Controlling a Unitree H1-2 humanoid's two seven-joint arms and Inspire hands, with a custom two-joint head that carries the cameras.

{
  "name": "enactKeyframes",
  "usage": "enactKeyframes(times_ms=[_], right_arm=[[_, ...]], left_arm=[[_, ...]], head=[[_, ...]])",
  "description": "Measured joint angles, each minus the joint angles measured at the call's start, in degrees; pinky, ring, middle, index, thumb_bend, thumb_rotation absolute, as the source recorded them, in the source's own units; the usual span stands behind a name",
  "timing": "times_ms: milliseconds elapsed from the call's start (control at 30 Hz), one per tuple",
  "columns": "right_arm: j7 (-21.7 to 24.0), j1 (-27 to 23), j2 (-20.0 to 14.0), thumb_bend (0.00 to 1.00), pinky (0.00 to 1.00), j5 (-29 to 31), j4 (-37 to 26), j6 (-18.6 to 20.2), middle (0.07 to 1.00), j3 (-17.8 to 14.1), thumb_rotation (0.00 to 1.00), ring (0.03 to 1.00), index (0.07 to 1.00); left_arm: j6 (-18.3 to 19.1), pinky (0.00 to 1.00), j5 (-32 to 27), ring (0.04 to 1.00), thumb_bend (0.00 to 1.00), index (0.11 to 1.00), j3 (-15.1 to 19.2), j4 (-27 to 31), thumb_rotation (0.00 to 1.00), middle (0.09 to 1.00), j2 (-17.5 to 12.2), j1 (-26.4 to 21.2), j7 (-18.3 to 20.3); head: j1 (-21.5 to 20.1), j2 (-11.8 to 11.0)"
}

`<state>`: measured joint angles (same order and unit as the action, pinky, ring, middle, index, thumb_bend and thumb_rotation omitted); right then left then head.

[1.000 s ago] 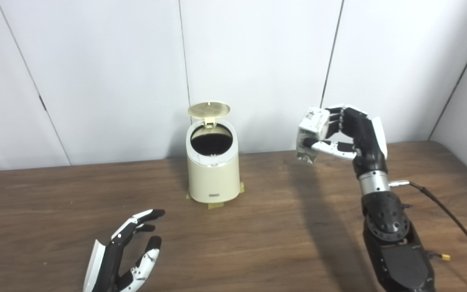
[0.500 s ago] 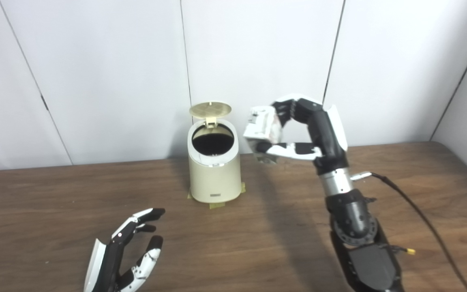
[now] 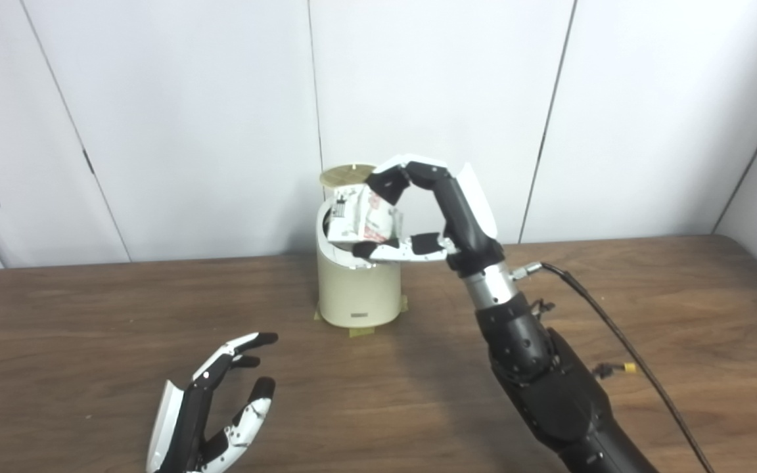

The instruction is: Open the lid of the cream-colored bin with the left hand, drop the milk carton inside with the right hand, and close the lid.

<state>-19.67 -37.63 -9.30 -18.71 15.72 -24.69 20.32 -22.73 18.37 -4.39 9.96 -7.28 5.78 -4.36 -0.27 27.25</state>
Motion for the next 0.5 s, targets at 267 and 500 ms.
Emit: enactKeyframes(times_ms=[267, 500], right_arm=[[-9.18, -4.48, -0.30, 0.52, 0.39, 0.44, 6.88, -0.38, 0.483, 6.61, 0.00, 0.443, 0.489], [-14.80, -6.45, -0.32, 0.52, 0.39, 0.79, 12.74, -0.39, 0.483, 11.33, 0.00, 0.446, 0.486]], left_arm=[[0.04, 0.70, 0.52, 0.795, 0.40, 0.748, 0.05, 0.28, 0.60, 0.776, 0.10, 0.42, -0.20], [0.04, 0.70, 1.42, 0.791, 0.40, 0.745, 0.05, 0.52, 0.58, 0.773, 0.19, 0.58, -0.63]], head=[[0.97, 0.26], [1.50, 0.26]])
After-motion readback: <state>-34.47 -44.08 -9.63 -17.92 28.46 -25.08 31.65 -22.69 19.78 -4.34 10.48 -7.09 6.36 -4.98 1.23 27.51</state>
